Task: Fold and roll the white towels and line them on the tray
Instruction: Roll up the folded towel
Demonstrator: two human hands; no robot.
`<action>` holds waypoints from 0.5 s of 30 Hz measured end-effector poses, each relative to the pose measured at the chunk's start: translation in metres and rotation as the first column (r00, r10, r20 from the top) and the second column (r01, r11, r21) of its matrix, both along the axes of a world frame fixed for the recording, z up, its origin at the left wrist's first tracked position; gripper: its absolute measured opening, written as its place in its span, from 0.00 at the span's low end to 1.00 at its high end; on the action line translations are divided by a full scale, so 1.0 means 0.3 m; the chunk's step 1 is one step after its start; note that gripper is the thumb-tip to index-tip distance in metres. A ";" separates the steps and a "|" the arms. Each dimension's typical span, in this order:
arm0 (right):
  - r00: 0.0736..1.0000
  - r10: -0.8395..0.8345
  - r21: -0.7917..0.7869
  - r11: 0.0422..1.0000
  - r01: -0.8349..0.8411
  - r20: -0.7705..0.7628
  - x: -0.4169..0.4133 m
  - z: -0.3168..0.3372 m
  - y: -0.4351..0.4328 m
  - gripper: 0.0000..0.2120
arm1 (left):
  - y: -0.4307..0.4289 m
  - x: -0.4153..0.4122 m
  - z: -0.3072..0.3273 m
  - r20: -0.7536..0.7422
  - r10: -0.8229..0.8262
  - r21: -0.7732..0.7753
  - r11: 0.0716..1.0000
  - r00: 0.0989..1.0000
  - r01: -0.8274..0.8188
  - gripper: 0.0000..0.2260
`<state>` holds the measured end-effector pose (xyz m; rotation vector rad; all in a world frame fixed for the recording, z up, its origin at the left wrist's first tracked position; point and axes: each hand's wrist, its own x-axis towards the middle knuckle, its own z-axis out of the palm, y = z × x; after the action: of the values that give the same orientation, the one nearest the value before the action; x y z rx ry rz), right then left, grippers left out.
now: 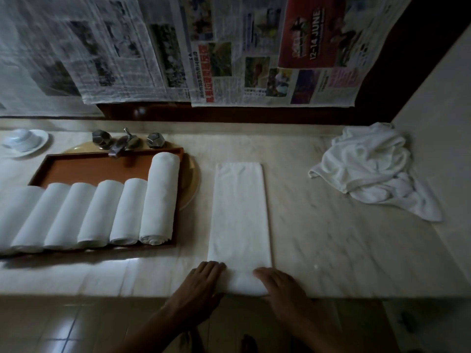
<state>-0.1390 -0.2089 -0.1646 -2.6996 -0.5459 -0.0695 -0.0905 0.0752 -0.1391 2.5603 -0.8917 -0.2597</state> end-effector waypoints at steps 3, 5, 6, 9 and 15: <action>0.986 -0.043 0.082 0.995 0.057 -0.161 -0.003 0.052 -0.002 0.28 | 0.048 -0.013 0.003 -0.062 0.029 -0.085 0.996 0.998 -0.034 0.19; 0.967 -0.058 0.140 0.986 0.095 -0.247 0.012 0.079 0.001 0.24 | 0.062 0.001 0.015 -0.102 0.058 -0.120 0.990 0.993 -0.070 0.18; 0.960 -0.066 0.162 0.980 0.113 -0.271 0.025 0.092 0.003 0.22 | 0.066 0.010 0.021 -0.131 0.069 -0.138 0.987 0.989 -0.087 0.18; 0.950 -0.081 0.168 0.976 0.136 -0.302 0.068 0.114 0.002 0.18 | 0.070 0.039 0.031 -0.228 0.116 -0.149 0.977 0.967 -0.152 0.20; 0.880 -0.212 0.177 0.934 0.310 -0.426 0.120 0.151 0.020 0.16 | 0.052 0.095 0.075 -0.430 0.238 -0.142 0.935 0.871 -0.325 0.10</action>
<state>-0.1029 -0.2029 -0.1192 -2.4323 -0.0374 0.3206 -0.0619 0.0908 -0.1166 2.2763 -0.3588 -0.5534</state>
